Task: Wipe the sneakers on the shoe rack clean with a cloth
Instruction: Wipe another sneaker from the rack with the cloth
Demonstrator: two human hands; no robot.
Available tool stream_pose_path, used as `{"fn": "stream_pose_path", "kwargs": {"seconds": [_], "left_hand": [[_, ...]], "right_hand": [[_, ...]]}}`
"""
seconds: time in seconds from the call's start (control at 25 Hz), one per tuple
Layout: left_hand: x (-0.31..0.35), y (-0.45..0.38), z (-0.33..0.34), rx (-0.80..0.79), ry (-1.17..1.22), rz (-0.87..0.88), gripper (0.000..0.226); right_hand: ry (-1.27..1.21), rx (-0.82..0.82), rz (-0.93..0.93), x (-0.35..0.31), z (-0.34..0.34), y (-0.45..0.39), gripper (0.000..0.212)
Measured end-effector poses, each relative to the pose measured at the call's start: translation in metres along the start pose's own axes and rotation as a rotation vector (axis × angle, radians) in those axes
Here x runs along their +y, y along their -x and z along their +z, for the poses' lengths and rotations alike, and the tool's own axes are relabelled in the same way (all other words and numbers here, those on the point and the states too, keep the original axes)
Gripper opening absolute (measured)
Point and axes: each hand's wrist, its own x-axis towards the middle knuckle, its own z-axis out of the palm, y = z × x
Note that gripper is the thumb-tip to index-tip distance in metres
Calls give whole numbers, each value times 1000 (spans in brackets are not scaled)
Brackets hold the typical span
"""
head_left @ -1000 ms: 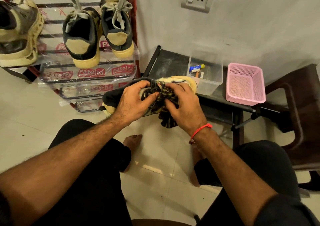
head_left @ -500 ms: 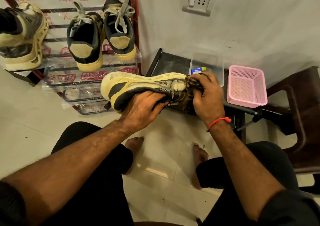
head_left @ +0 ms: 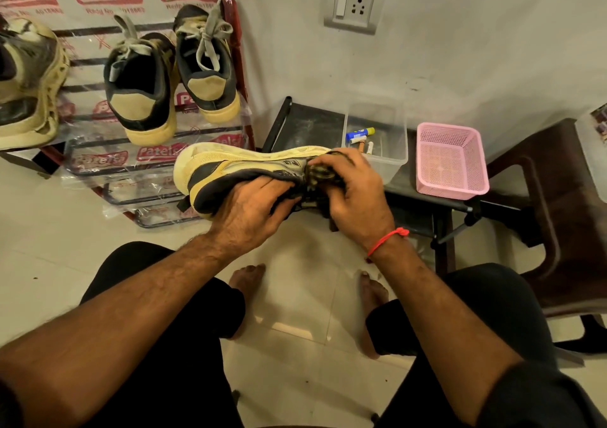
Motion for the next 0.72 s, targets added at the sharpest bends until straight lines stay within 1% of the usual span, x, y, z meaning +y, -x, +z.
{"fn": "stream_pose_path", "kwargs": {"seconds": [0.04, 0.08, 0.12, 0.2, 0.24, 0.28, 0.4, 0.44, 0.48, 0.52, 0.56, 0.6, 0.64, 0.68, 0.72], "left_hand": [[0, -1, 1, 3, 13, -5, 33], [0, -2, 0, 2, 25, -7, 33], [0, -2, 0, 1, 24, 0, 32], [-1, 0, 0, -9, -9, 37, 30], [-1, 0, 0, -21, -24, 46, 27], [-3, 1, 2, -35, -32, 51, 23], [-4, 3, 6, -57, -26, 60, 22], [-4, 2, 7, -50, -13, 57, 25], [-4, 1, 6, -48, -5, 53, 29], [-4, 0, 6, -52, -6, 62, 31], [-4, 0, 5, -61, -12, 85, 31], [-6, 1, 5, -71, -15, 110, 30], [-7, 2, 4, -80, -15, 122, 27], [-9, 2, 3, -86, -14, 117, 24], [-10, 3, 2, -90, -15, 102, 22]], "right_hand": [[-20, -19, -58, -7, 5, 1, 40], [-9, -11, -72, -3, 5, -2, 40], [24, 13, -25, 8, 3, -7, 41], [107, 32, 199, 38, -6, -14, 41], [140, 9, 287, 45, -10, -14, 41], [140, -15, 294, 43, -10, -13, 41], [-47, -92, 32, 6, 3, -8, 41], [-116, -74, -11, -2, 3, -8, 41], [-166, -31, -8, -1, 1, -11, 40], [-167, 9, 23, 5, -1, -14, 38], [-114, 10, 72, 15, -4, -17, 35], [0, -46, 107, 25, -7, -18, 31], [103, -136, 134, 32, -9, -17, 28], [161, -229, 157, 36, -10, -15, 28], [152, -311, 176, 36, -9, -13, 29]]}}
